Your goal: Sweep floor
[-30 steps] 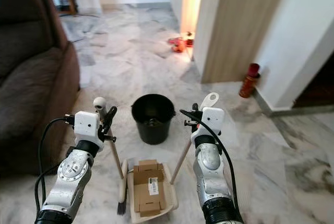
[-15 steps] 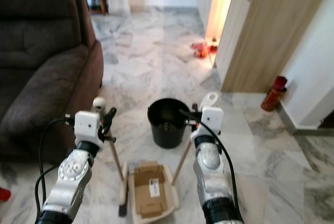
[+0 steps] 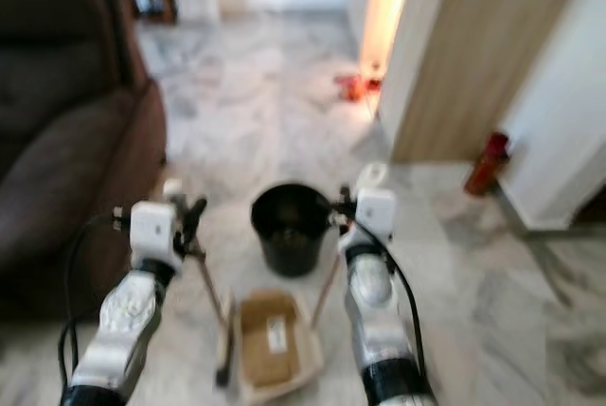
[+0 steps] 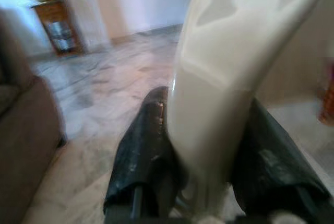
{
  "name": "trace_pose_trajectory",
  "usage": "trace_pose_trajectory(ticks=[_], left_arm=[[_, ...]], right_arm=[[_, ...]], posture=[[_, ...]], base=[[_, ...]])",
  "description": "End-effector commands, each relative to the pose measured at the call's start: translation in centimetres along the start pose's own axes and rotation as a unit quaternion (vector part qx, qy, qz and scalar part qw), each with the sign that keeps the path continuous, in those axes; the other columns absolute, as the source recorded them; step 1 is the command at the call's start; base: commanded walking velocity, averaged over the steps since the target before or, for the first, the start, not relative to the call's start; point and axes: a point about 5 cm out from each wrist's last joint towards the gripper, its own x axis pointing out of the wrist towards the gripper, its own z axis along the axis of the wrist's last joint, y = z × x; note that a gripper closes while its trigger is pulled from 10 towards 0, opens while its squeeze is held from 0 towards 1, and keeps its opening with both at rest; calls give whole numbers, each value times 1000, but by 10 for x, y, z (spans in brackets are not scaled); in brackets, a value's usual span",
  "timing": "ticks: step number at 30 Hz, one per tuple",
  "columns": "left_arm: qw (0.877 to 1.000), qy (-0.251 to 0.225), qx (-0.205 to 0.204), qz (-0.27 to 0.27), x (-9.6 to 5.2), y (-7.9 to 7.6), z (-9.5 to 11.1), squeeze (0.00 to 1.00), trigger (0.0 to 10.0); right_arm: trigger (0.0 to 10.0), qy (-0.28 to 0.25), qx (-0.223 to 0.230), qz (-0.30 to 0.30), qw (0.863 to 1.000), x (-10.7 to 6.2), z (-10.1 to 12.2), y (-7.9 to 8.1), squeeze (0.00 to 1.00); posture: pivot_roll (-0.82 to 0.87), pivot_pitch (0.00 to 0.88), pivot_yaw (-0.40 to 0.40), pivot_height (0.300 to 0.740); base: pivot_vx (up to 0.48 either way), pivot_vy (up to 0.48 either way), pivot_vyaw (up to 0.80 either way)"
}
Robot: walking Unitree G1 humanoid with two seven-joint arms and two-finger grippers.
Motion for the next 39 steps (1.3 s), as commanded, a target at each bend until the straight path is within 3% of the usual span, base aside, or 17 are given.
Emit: trace_pose_trajectory(ticks=[1,11,17,27,39], left_arm=[[1000,-19,1,6,1,4,7,0,10000],[999,-28,8,21,-2,9,9,0,10000],[999,-29,34,25,-7,14,8,0,10000],[997,-10,69,28,-25,24,-3,0,10000],[998,-7,62,30,-20,19,-5,0,10000]], right_arm=[[10000,-19,4,7,1000,4,9,5,0],[10000,-19,5,4,1000,4,10,5,0],[10000,-17,7,3,1000,4,9,5,0],[10000,-20,6,1,1000,4,11,3,0],[10000,-55,13,22,998,1,36,8,0]], posture=[[105,3,-5,740],[105,6,-4,740],[107,10,-3,740],[113,13,-7,740],[98,9,-8,740]], base=[[0,0,0],[0,0,0],[0,0,0],[0,0,0],[0,0,0]])
